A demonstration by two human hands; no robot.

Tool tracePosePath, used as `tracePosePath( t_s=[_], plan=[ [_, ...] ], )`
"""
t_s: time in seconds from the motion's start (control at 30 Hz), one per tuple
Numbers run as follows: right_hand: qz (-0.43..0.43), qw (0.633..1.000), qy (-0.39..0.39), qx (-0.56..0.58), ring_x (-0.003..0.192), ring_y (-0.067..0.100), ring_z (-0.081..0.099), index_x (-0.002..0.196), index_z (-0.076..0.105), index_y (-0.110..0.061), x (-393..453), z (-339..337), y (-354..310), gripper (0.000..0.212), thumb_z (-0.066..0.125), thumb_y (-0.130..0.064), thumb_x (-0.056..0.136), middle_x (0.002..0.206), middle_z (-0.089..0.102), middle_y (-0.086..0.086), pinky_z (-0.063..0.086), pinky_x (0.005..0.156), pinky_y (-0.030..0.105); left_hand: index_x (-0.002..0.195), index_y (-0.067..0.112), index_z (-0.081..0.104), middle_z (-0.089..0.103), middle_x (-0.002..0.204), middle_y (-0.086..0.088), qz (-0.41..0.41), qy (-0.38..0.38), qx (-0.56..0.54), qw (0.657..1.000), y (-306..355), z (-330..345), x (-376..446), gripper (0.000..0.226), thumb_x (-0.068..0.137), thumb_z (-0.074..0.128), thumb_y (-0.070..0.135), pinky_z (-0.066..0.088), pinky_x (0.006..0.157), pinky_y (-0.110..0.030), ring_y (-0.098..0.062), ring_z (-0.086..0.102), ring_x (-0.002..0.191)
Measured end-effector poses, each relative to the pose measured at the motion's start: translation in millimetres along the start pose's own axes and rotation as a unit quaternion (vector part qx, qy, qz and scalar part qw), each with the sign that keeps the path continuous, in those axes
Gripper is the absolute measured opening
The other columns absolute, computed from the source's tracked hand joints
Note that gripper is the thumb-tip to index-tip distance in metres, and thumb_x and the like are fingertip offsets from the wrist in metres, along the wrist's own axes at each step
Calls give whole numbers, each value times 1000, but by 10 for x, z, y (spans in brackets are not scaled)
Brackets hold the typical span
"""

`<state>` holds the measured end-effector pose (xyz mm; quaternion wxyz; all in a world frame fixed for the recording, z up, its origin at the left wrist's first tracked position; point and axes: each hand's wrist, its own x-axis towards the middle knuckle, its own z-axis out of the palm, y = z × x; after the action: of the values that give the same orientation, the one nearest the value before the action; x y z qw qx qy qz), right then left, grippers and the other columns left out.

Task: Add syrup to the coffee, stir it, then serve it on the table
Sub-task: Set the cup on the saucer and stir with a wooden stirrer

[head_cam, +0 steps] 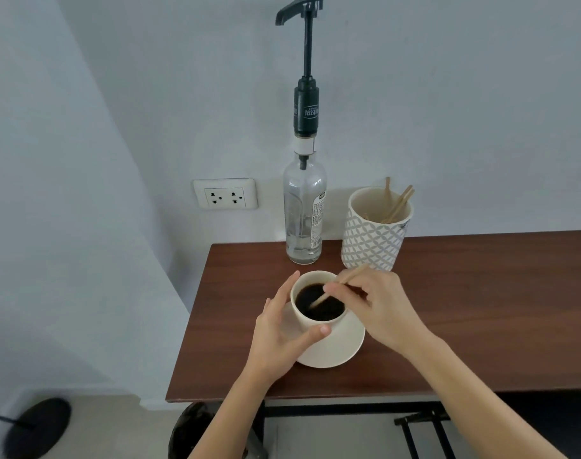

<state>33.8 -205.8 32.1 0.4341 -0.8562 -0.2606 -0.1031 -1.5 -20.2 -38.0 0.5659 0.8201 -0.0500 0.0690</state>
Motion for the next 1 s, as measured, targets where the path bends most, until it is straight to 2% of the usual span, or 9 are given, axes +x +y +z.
tracePosePath(
  t_s=[0.17,0.27,0.33,0.47,0.57,0.67,0.77,0.9,1.0],
  plan=[
    [11,997,29,-76,68,1,59,65,69,-13,49,-243,111,29,68,-26,91,65,63,-20,39,62,10,139,66,34,57,140,28,-6,3,9,1000,20,-2,3,88,63,77,76,40,116,-50,-9,49,137],
    [33,999,-10,-24,61,9,59,68,72,-5,-53,-285,87,32,68,-27,90,66,67,-13,44,57,19,141,64,34,58,141,24,-8,3,3,1000,9,3,2,89,64,76,77,40,115,-51,-13,50,137],
    [24,999,-36,4,72,13,65,73,77,-8,-32,-171,16,28,68,-28,90,74,72,-5,50,66,31,141,63,34,59,140,24,-4,2,2,1000,11,3,1,87,66,76,75,38,116,-53,-11,50,137],
    [-19,999,-4,-28,76,8,66,76,79,-10,132,-82,7,24,68,-26,90,77,74,-6,48,68,19,137,68,34,58,137,33,2,1,7,1000,37,-5,-4,82,67,76,73,30,121,-55,1,48,137],
    [0,995,22,-93,71,4,60,71,74,-7,113,-271,74,29,67,-27,90,66,65,-15,39,62,7,137,69,34,57,139,30,-3,4,7,1000,39,-4,-2,84,64,77,75,36,118,-53,-6,49,138],
    [41,998,-25,-33,62,3,59,66,73,-11,13,-287,40,28,68,-24,90,66,66,-22,39,57,11,140,64,34,59,139,26,-9,5,3,1000,29,0,-3,88,64,77,75,39,116,-52,-13,50,137],
    [17,999,-26,19,67,11,63,68,75,-19,47,-76,-59,23,69,-24,90,72,71,-14,46,61,19,142,62,34,60,137,28,-6,0,1,1000,32,-2,-7,88,66,77,74,37,117,-54,-10,50,137],
    [-9,998,24,-65,65,13,60,69,72,-6,179,-103,50,30,67,-26,91,66,68,1,45,61,22,138,67,34,57,140,30,-1,5,9,1000,51,-7,-7,83,67,77,72,34,119,-54,-4,48,139],
    [33,997,7,-72,54,9,48,62,67,-7,102,-298,96,36,66,-27,91,53,56,-4,35,53,16,138,67,35,55,143,26,-8,7,5,1000,39,-9,-6,84,66,78,72,36,118,-53,-11,47,140]
  ],
)
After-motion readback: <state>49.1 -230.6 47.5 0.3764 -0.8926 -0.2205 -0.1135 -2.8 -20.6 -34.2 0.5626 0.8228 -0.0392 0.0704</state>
